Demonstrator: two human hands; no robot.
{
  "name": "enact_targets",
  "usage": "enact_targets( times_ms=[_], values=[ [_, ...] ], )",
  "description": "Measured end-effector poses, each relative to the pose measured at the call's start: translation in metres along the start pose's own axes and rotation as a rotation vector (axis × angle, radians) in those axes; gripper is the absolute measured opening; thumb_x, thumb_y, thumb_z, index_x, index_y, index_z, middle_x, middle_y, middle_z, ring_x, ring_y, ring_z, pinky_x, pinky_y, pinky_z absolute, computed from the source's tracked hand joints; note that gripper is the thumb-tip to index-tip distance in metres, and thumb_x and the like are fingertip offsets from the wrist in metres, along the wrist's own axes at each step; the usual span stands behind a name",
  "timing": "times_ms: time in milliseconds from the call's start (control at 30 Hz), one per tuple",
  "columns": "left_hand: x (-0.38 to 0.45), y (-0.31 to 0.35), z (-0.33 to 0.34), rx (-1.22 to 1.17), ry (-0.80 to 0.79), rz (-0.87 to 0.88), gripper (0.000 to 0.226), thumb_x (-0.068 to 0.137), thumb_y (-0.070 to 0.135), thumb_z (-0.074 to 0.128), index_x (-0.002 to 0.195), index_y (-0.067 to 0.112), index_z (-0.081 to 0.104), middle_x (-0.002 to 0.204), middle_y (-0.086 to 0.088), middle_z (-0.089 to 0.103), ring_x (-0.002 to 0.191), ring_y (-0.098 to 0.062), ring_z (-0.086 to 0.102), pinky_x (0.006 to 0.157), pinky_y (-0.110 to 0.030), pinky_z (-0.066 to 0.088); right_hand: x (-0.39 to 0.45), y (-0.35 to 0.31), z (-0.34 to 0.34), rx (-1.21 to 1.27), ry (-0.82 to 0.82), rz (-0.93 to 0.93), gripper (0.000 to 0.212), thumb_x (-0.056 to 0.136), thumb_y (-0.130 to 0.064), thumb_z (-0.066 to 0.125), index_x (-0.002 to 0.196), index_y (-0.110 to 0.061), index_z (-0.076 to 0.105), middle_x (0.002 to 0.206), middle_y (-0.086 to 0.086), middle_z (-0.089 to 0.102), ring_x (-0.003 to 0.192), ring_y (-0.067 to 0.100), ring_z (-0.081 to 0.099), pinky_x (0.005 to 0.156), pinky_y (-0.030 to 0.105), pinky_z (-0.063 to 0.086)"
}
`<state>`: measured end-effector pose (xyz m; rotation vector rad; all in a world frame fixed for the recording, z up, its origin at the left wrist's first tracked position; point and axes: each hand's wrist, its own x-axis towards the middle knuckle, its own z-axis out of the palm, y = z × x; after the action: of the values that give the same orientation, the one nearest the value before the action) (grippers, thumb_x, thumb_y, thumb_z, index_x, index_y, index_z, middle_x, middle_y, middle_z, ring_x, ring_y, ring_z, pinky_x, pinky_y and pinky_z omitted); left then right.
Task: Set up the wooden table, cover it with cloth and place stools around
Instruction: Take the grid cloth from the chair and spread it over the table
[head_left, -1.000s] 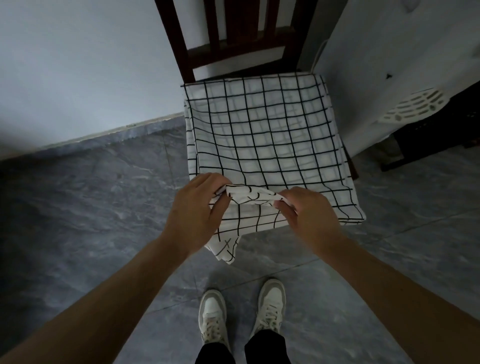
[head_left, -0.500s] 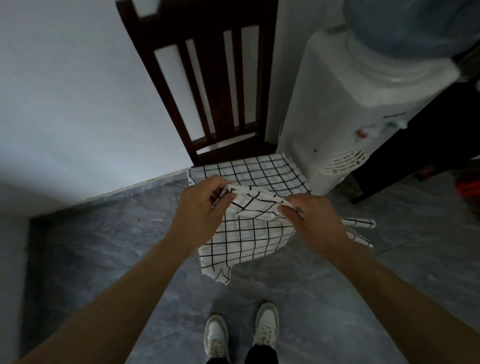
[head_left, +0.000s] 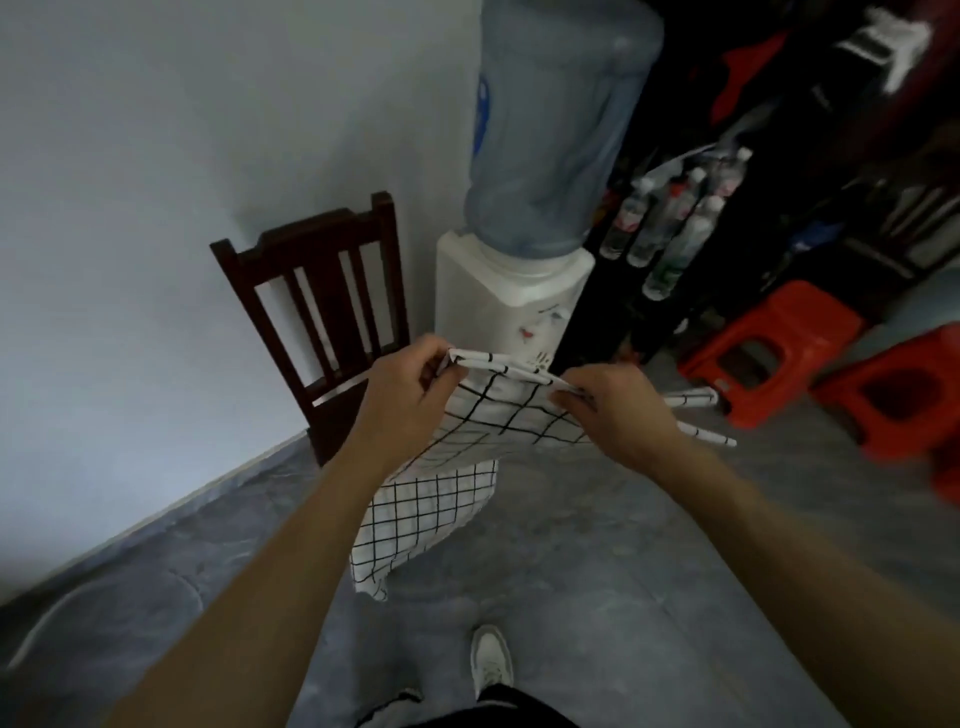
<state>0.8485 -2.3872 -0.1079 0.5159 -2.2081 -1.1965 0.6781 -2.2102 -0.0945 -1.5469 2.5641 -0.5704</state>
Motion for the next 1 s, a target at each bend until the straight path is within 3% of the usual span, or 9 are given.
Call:
enact_targets(
  times_ms=[100,200,300,433,667,900,1000],
  values=[
    [0.001,0.024,0.003,-0.031,-0.096,0.096,0.01,0.093,0.022,0.065,0.084,0.018,0.061,0.06,0.005,0.05,0.054,-0.003,0.041,0.052,-0.015,0.034,-0.037,-0.013,-0.026,-0.035,0.086,0.115,0.024,0.09,-0.025,0.066,0.071,-0.014,0.059,0.063,0.0,0.055,0.061,0.021,0.053,0.055,0.036,0.04],
    [-0.003,0.043,0.013,-0.072,-0.202,0.194,0.01,0.092,0.02,0.065,0.086,0.013,0.062,0.062,0.006,0.05,0.055,-0.002,0.043,0.053,-0.011,0.035,-0.085,-0.025,-0.041,-0.061,0.193,0.227,0.025,0.09,-0.022,0.067,0.068,-0.02,0.054,0.06,-0.007,0.049,0.057,0.016,0.048,0.054,0.032,0.033],
    [-0.018,0.058,0.039,-0.099,-0.323,0.305,0.012,0.093,0.02,0.064,0.086,0.01,0.061,0.064,-0.001,0.051,0.056,-0.006,0.043,0.052,-0.019,0.036,-0.142,-0.035,-0.046,-0.096,0.259,0.386,0.019,0.088,-0.018,0.067,0.072,-0.012,0.061,0.058,-0.011,0.044,0.059,0.016,0.044,0.056,0.034,0.036],
    [-0.053,0.094,0.091,-0.171,-0.499,0.392,0.01,0.092,0.021,0.065,0.086,0.013,0.062,0.065,-0.003,0.054,0.058,-0.013,0.046,0.054,-0.022,0.037,-0.239,-0.039,-0.05,-0.116,0.314,0.636,0.016,0.088,-0.023,0.065,0.074,-0.015,0.063,0.064,-0.001,0.058,0.065,0.026,0.053,0.062,0.041,0.048],
    [-0.155,0.19,0.181,-0.259,-0.81,0.541,0.007,0.089,0.016,0.066,0.083,0.016,0.063,0.07,-0.006,0.061,0.067,-0.024,0.055,0.064,-0.034,0.044,-0.419,-0.057,-0.065,-0.098,0.466,1.007,0.021,0.092,-0.027,0.061,0.08,-0.012,0.069,0.069,0.006,0.063,0.071,0.026,0.055,0.064,0.039,0.048],
    [-0.282,0.284,0.256,-0.262,-0.937,0.669,0.01,0.09,0.009,0.065,0.082,0.012,0.061,0.067,-0.007,0.059,0.064,-0.025,0.053,0.059,-0.027,0.04,-0.594,-0.062,-0.068,-0.109,0.566,1.145,0.022,0.092,-0.033,0.057,0.081,-0.017,0.067,0.076,0.005,0.066,0.076,0.029,0.06,0.068,0.042,0.05],
    [-0.335,0.32,0.281,-0.286,-0.987,0.679,0.01,0.092,0.01,0.062,0.083,0.014,0.06,0.067,-0.009,0.058,0.063,-0.027,0.053,0.057,-0.032,0.042,-0.66,-0.066,-0.076,-0.111,0.577,1.151,0.02,0.094,-0.031,0.057,0.081,-0.018,0.065,0.075,0.002,0.066,0.071,0.025,0.06,0.064,0.04,0.05]
  ],
)
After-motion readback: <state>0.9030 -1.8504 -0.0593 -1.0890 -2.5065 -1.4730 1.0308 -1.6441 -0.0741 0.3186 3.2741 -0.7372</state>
